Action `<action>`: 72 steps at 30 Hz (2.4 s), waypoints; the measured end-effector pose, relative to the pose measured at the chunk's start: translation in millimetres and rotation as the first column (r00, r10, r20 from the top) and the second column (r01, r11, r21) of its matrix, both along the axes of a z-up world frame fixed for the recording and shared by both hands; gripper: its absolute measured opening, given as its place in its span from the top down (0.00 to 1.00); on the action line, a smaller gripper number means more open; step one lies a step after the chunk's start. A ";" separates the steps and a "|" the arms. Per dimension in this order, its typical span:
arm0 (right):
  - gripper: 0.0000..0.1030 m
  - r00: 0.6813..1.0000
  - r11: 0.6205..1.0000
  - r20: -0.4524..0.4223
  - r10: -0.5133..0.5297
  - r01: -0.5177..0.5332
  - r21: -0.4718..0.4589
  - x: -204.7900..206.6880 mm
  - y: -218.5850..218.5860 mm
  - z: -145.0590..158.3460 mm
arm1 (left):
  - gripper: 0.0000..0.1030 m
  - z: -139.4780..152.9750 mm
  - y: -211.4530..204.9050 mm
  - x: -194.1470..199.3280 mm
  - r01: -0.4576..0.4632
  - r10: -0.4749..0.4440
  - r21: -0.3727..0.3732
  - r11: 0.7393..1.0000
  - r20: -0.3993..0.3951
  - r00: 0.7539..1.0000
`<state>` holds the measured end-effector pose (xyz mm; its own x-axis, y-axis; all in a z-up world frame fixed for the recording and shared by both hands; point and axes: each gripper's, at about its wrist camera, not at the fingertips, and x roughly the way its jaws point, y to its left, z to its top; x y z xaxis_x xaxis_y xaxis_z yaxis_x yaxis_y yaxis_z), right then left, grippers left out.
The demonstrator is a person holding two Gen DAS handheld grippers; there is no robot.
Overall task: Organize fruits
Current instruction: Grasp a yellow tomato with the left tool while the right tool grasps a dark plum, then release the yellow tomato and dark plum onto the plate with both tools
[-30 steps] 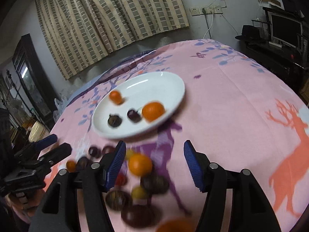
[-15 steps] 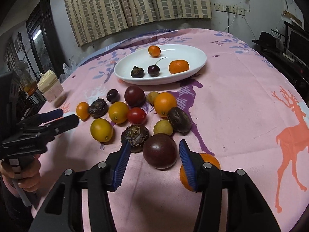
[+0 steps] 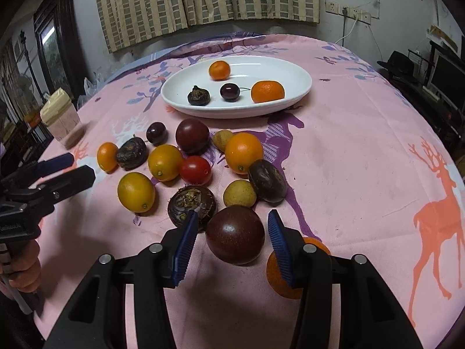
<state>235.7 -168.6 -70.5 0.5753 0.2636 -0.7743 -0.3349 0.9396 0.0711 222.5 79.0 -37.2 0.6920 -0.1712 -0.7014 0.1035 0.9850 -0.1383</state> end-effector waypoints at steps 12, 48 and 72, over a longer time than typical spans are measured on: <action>0.63 1.000 0.996 0.025 -0.001 -0.002 0.094 -16.5 -16.3 17.7 | 0.17 -5.9 -21.2 -2.0 0.120 -0.119 0.034 0.992 -0.014 0.993; 0.63 0.992 0.972 0.102 -0.075 0.050 0.230 112.6 18.4 57.4 | 0.60 34.2 -34.3 143.8 0.008 -0.008 -0.033 0.999 -0.004 1.000; 0.52 0.987 0.991 0.158 -0.039 0.017 0.134 97.1 26.7 50.4 | 0.10 37.4 -28.0 141.5 -0.123 0.122 0.059 0.991 0.013 0.992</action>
